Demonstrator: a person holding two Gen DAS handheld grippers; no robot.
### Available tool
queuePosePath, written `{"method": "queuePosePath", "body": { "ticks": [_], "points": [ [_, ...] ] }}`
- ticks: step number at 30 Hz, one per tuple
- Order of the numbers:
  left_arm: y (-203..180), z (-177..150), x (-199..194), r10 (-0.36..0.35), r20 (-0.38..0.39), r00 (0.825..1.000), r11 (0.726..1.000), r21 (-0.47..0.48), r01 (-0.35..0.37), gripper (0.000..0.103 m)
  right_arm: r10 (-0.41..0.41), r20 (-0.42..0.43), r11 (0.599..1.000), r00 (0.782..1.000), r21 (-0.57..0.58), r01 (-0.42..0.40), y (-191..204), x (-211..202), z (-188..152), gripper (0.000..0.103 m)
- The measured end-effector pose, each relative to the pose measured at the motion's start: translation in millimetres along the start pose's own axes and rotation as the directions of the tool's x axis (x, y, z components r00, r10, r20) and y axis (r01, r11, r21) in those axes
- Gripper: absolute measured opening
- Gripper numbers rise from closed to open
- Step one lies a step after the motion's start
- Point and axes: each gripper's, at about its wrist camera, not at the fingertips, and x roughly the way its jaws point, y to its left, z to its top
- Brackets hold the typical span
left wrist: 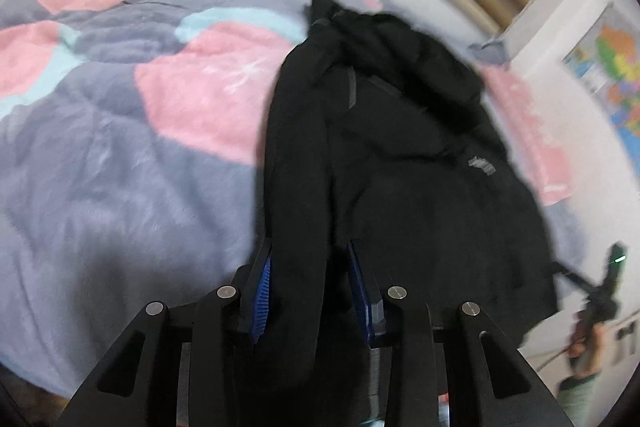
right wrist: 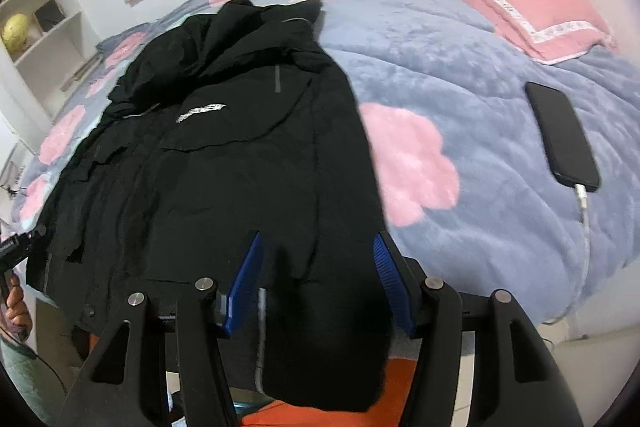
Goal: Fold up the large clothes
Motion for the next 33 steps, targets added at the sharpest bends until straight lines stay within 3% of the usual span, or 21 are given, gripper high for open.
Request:
{"method": "queuePosePath", "body": {
  "ticks": [3,5,6,8,10,12,14,19,22,24,25,29,33],
  "points": [
    [-5.9,-8.0,-1.0,0.032,0.008,0.999,0.999,0.034,-0.032,0.035,-0.025,-0.024,1.000,0.999,-0.001,0.025,-3.8,2.0,-3.5,0.061],
    [-8.7,-8.3,-1.0,0.039,0.008,0.999,0.998,0.044,-0.039,0.035,0.049,-0.070,0.998,0.996,0.040,-0.047,-9.5,11.5,-6.3,0.061],
    [-10.4,-7.0,-0.1,0.017,0.001,1.000,0.999,0.040,-0.017,0.035,0.083,-0.083,0.996,0.993,0.052,-0.079,-9.9,14.4,-7.7,0.051],
    [-11.7,-4.8,-0.5,-0.033,-0.001,0.999,0.999,0.037,0.033,0.032,0.097,-0.086,0.995,0.992,0.031,-0.095,-2.8,14.4,-8.3,0.037],
    [-20.1,-0.8,-9.5,-0.116,0.016,0.993,0.993,0.041,0.115,0.031,0.141,-0.072,0.990,0.987,0.024,-0.139,4.9,5.6,-4.7,0.037],
    [-30.1,6.2,-27.0,-0.255,0.059,0.965,0.967,0.046,0.252,0.031,0.260,-0.036,0.965,0.965,0.032,-0.259,11.9,-9.8,2.1,0.037],
    [-35.3,11.2,-34.3,-0.328,0.081,0.941,0.945,0.036,0.326,0.032,0.334,-0.023,0.942,0.942,0.042,-0.333,17.9,-16.2,6.6,0.037],
    [-35.9,-2.5,-6.7,-0.279,0.003,0.960,0.960,0.015,0.279,0.032,0.327,-0.097,0.943,0.940,0.090,-0.319,22.4,9.1,-4.4,0.039],
    [-30.5,-22.8,-3.1,-0.196,-0.030,0.980,0.980,0.032,0.197,0.032,0.315,-0.134,0.947,0.939,0.104,-0.303,19.8,15.7,-21.8,0.041],
    [-26.0,-37.4,-8.5,-0.150,-0.049,0.988,0.988,0.037,0.152,0.037,0.279,-0.177,0.960,0.944,0.088,-0.267,19.5,16.0,-34.5,0.058],
    [-23.1,-42.8,-9.1,-0.142,-0.065,0.988,0.989,0.032,0.144,0.044,0.272,-0.190,0.962,0.943,0.085,-0.261,17.6,17.3,-38.8,0.058],
    [-16.5,-50.4,-5.7,-0.121,-0.072,0.990,0.993,0.004,0.122,0.044,0.271,-0.181,0.962,0.945,0.086,-0.259,17.0,19.8,-46.6,0.055],
    [-14.3,-36.6,-5.5,-0.162,-0.026,0.986,0.986,-0.042,0.161,0.044,0.300,-0.131,0.950,0.945,0.131,-0.283,10.7,13.4,-34.1,0.055]
  ]
}}
